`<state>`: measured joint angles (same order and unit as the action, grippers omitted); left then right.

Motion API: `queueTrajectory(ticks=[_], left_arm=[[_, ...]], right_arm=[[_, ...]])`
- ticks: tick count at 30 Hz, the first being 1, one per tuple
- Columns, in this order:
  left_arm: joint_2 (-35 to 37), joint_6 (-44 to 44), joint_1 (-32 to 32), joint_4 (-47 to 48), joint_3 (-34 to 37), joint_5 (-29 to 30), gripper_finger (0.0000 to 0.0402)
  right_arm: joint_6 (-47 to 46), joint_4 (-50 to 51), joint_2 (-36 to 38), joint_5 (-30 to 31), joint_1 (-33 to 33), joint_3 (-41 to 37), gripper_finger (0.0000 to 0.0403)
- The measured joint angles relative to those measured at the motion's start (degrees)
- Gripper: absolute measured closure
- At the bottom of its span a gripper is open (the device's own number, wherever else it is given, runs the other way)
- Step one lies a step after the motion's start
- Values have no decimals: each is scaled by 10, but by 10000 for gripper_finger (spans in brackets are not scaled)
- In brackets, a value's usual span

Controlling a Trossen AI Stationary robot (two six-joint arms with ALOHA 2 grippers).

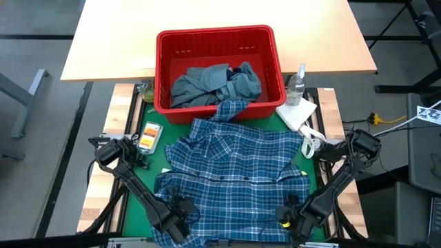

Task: Fold Laundry from Bin
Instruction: Fold the blue shirt

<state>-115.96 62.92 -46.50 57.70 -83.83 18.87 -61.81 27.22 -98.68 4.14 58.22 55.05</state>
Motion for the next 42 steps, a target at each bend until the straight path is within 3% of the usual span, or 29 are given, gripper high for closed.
queueTrajectory(ticks=[10, 15, 19, 22, 32, 37, 42], left_arm=[[3, 9, -48, -23, -95, -24, 362], [4, 72, -85, -69, -101, -76, 362], [4, 145, -118, -79, -101, -85, 360], [4, 210, -142, -79, -101, -92, 341], [4, 446, -189, -80, -94, -100, 224], [3, 582, -195, -80, -53, -89, 210], [2, 615, -195, -90, -11, -89, 214]], right_arm=[[3, -2, 17, 20, 0, 0, 268], [5, -6, 17, 22, 0, 0, 268], [5, -6, 17, 23, -1, 1, 268], [5, -7, 17, 23, -1, 1, 268], [6, -7, 18, 19, -1, 1, 268], [6, -7, 18, 19, -1, 1, 268], [6, -7, 18, 19, -1, 1, 268]])
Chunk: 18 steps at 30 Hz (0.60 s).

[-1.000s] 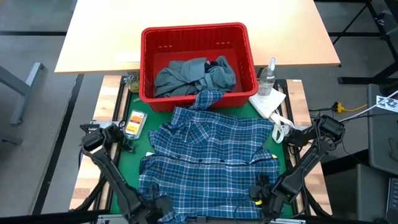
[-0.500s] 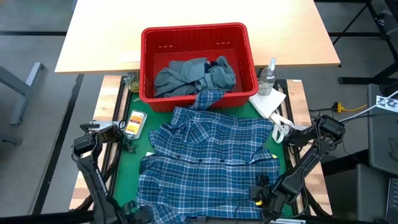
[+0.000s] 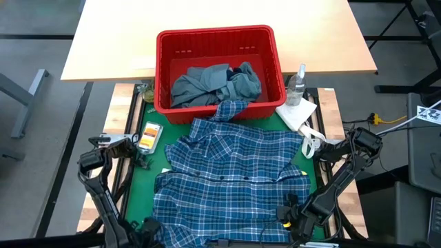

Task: Fold Laundry from Bin
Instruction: Fold the blue shirt

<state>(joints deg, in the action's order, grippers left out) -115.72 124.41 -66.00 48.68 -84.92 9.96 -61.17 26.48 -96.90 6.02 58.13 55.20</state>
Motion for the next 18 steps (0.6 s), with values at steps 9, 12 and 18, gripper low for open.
queueTrajectory(ticks=[9, 12, 18], left_arm=[[0, 32, 2, -61, 60, -7, 216], [2, 32, 2, -78, 71, -7, 216], [3, 27, 2, -84, 76, -1, 216]], right_arm=[[0, 0, 0, 0, 0, 0, 267], [0, 0, 0, 0, 0, 0, 267], [0, 0, 0, 0, 0, 0, 267]])
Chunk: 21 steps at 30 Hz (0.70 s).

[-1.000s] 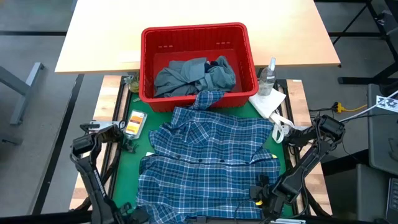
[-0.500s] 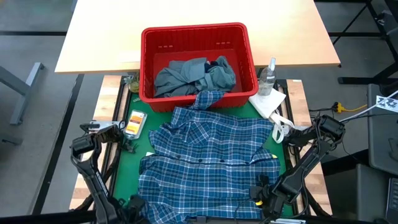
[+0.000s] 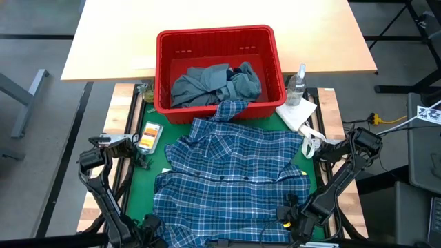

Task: Fold Laundry from Bin
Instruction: Fold the blue shirt

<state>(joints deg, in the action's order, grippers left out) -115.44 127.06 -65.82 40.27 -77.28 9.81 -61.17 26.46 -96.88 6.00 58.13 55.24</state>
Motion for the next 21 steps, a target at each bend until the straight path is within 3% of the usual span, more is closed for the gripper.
queueTrajectory(ticks=[6, 17, 21], left_arm=[[-1, -1, -2, -2, 1, 18, 251], [-3, -19, -1, -6, 2, 36, 390], [-5, -44, 0, -3, -6, 25, 398]], right_arm=[[0, 0, 0, 0, 0, 0, 267], [0, 0, 0, 0, 0, 0, 267], [0, 0, 0, 0, 0, 0, 267]])
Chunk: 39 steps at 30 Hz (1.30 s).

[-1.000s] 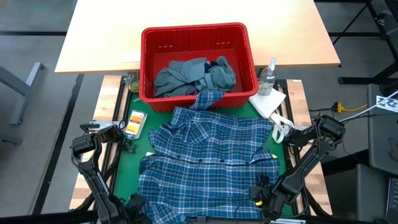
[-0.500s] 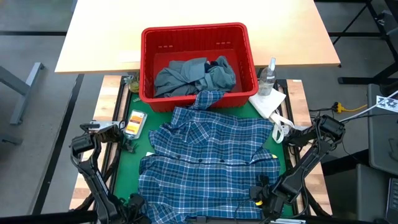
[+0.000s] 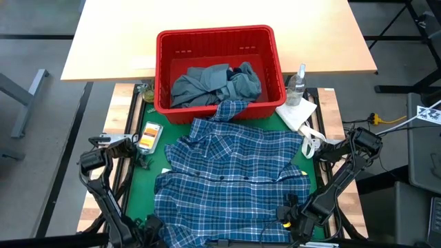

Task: Fold Laundry from Bin
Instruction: Fold the blue shirt

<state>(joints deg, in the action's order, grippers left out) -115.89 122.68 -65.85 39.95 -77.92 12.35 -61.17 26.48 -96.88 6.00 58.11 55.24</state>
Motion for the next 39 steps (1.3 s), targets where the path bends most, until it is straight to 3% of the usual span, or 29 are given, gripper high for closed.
queueTrajectory(ticks=[12, 17, 25, 32, 39], left_arm=[[2, -140, 12, -1, -109, -3, 401], [3, -206, 29, 3, -142, 29, 401], [4, -271, 68, 5, -157, 52, 401], [32, -349, 99, 4, -157, 60, 401], [63, -440, 135, 9, -157, 102, 401]], right_arm=[[1, -3, 0, -11, 0, 0, 267], [6, -6, 0, -11, 0, 0, 267], [39, -20, 7, -8, 0, 4, 267], [93, 10, 12, 13, 0, 54, 267], [161, 30, 12, 80, 0, 99, 267]])
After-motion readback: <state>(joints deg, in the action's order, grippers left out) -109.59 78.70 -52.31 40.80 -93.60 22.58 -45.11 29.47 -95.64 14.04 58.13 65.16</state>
